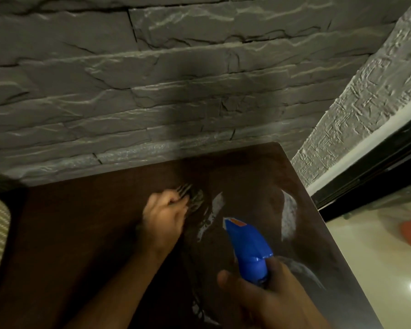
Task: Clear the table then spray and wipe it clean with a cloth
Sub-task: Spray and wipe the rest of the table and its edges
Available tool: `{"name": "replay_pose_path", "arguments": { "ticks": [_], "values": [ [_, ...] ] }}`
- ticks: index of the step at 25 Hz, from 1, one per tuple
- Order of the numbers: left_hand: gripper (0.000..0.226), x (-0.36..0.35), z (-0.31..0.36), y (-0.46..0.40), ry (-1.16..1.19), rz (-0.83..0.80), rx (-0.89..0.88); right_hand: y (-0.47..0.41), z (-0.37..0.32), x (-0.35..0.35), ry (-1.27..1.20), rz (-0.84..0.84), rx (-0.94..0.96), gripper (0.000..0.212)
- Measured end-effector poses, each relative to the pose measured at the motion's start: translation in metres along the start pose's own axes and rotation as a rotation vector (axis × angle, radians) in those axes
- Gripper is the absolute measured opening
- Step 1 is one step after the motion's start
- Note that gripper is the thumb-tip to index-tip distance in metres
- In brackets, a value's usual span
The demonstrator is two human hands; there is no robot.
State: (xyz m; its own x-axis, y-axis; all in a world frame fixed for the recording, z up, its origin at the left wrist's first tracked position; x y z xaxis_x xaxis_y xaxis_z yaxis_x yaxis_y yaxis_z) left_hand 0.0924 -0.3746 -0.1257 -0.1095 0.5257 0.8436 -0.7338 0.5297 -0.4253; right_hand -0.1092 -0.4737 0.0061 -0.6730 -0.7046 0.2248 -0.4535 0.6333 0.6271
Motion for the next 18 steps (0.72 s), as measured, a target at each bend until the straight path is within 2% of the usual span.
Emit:
{"name": "replay_pose_path", "arguments": {
  "ticks": [1,3,5,7,8,10,11,14,16,18],
  "values": [
    [0.025,0.009,-0.018,0.003,0.005,0.021,0.012,0.0,-0.002,0.004,0.0,0.006,0.005,0.032],
    [0.022,0.002,-0.047,-0.022,-0.092,0.022,0.198,0.001,-0.004,0.01,0.022,0.005,0.029,0.032],
    [0.025,-0.027,-0.035,-0.066,-0.159,0.053,0.381,-0.002,-0.002,0.012,0.004,-0.003,0.022,0.03],
    [0.024,-0.053,0.02,-0.09,-0.108,-0.004,0.331,-0.004,0.006,0.014,-0.014,-0.013,-0.006,0.03],
    [0.024,-0.059,0.041,-0.087,-0.054,-0.044,0.226,-0.003,0.008,0.014,-0.013,-0.028,-0.012,0.031],
    [0.028,-0.049,0.04,-0.058,0.007,-0.125,0.016,0.001,0.009,0.015,-0.023,-0.041,-0.02,0.031],
    [0.03,-0.033,0.021,-0.039,0.013,-0.124,-0.021,0.005,0.008,0.017,-0.031,-0.036,-0.015,0.03],
    [0.026,0.021,-0.043,0.0,-0.018,-0.06,0.012,0.008,0.011,0.031,-0.033,0.017,0.004,0.027],
    [0.022,0.014,-0.063,-0.021,-0.104,-0.053,0.029,0.008,0.012,0.032,-0.033,0.015,0.001,0.026],
    [0.024,-0.023,-0.05,-0.068,-0.151,-0.012,0.088,0.008,0.014,0.025,-0.045,-0.018,-0.006,0.029]
  ]
}}
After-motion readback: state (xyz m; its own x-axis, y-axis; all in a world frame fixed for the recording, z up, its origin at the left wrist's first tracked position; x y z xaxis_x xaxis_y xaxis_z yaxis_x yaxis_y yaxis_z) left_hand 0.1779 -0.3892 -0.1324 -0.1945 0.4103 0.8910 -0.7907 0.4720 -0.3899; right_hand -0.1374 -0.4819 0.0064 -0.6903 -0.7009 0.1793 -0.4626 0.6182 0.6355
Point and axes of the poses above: each hand's wrist, its own y-axis away from the middle knuckle, its own x-axis out of the back of the hand, z = x × y, the point moved 3 cm from there along -y, towards the middle knuckle, and after that the axes turned 15 degrees about z, right-handed, at the moved point
